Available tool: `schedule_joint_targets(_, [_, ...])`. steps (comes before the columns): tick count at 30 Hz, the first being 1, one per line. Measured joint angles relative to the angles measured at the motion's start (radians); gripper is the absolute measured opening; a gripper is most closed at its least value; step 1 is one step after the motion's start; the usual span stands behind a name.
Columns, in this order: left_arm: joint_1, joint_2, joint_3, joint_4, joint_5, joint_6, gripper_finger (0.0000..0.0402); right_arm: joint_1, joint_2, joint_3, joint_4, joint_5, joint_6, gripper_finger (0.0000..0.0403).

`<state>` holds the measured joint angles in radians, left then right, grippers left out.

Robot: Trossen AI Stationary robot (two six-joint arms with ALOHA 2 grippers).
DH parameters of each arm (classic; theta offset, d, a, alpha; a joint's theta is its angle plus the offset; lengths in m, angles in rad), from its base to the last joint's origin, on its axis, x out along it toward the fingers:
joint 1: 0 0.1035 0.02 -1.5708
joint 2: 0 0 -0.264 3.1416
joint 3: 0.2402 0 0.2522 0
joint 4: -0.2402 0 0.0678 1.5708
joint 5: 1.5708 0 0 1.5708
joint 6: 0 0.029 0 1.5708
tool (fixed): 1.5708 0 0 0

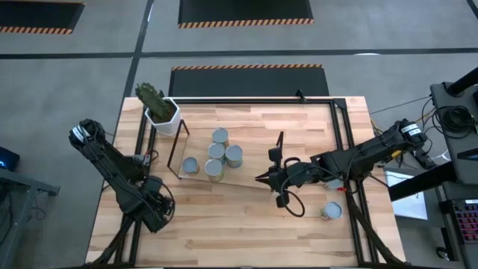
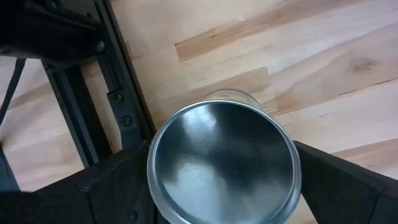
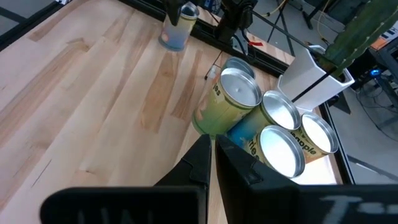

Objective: Pick and place cans onto a shelf
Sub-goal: Put the canned peaches on the shelf

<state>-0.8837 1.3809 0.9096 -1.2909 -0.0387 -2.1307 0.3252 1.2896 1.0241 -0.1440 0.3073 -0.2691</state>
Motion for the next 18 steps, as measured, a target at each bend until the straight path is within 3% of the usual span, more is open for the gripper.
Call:
schedule_joint_targets(10, [0.0,-0.002,0.012,0.011,0.003,0.021,0.0301,0.0,0.0,0.0,0.0,0.0,0.0,0.0013])
schedule_joint_targets(18, [0.0,-0.002,0.053,0.016,0.034,0.09,0.032,0.0,0.0,0.0,-0.001,0.0,0.0,0.0013])
